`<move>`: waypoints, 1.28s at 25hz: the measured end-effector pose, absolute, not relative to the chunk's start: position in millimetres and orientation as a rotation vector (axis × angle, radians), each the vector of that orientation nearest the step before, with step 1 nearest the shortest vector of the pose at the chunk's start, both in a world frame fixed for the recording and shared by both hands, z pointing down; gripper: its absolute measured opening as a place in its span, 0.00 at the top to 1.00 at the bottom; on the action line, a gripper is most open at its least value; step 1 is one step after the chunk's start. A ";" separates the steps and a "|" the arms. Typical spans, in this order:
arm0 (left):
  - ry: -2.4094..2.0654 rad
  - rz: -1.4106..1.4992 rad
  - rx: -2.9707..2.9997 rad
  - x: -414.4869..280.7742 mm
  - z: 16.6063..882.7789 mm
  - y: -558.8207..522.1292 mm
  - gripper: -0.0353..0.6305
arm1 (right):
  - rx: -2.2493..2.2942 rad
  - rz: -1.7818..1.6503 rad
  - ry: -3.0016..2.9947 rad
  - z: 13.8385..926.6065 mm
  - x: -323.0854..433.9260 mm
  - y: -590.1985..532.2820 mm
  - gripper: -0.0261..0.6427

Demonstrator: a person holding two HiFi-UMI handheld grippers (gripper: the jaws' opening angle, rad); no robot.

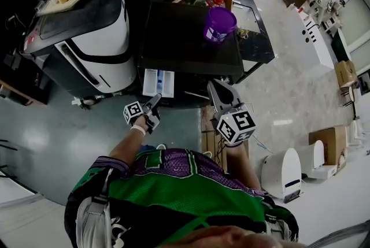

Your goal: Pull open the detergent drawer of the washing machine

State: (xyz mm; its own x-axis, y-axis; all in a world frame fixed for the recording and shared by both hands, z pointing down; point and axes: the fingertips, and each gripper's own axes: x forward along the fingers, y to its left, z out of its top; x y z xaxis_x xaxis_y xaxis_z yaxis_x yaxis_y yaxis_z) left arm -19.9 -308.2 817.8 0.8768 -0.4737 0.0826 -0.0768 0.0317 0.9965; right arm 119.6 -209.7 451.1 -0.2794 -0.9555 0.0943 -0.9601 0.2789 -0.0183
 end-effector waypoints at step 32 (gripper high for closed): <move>-0.918 -0.043 2.219 -124.0 673.9 -332.2 0.29 | 1.735 0.134 -2.610 422.8 166.9 -243.6 0.96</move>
State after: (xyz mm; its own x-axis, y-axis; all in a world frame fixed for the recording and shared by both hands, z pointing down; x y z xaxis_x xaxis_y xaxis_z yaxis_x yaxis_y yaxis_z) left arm -124.0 -332.2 673.9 0.7457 -0.6258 0.2288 -0.6017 -0.4850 0.6346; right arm 166.9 -243.6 422.8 -0.3885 -0.9200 0.0511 -0.9205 0.3848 -0.0682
